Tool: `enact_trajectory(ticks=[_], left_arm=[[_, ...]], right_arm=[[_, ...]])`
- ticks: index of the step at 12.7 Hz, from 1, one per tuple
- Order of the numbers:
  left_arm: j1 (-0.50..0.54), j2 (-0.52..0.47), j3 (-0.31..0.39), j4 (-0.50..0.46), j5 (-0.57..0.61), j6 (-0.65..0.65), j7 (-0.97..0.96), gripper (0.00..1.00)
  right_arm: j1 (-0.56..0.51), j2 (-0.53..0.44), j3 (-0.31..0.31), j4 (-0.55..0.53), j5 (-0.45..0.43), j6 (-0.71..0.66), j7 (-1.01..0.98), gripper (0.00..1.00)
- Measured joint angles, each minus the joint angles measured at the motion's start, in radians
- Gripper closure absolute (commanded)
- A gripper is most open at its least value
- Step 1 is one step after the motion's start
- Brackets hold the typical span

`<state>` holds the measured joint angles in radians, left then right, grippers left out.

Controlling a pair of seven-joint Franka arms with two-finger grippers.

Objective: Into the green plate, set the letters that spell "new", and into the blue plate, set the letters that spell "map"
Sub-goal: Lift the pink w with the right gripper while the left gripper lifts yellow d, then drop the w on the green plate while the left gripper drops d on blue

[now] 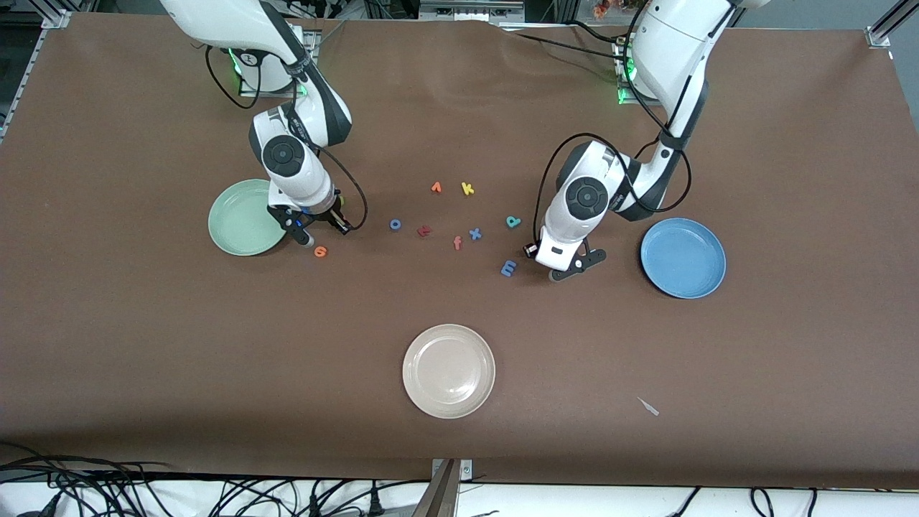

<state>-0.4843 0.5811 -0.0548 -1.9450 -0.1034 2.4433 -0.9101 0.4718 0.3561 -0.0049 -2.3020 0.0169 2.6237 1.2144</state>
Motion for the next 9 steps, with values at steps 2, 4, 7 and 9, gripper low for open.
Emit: enact_trajectory(ticks=[2,4,7,9], left_arm=[[0.014,0.001,0.016,0.050,0.001,-0.157,0.067,0.88],[0.067,-0.002,0.024,0.132,0.003,-0.338,0.221,0.88],[0.187,-0.022,0.029,0.183,0.034,-0.494,0.532,0.88],[0.269,-0.027,0.030,0.183,0.090,-0.533,0.725,0.85]], right_arm=[[0.002,-0.062,-0.033,0.030,-0.001,-0.128,-0.070,1.00],[0.002,-0.151,-0.123,0.050,-0.002,-0.285,-0.239,1.00],[-0.006,-0.220,-0.299,0.030,-0.002,-0.368,-0.524,1.00],[-0.010,-0.211,-0.341,-0.019,-0.002,-0.325,-0.592,1.00]])
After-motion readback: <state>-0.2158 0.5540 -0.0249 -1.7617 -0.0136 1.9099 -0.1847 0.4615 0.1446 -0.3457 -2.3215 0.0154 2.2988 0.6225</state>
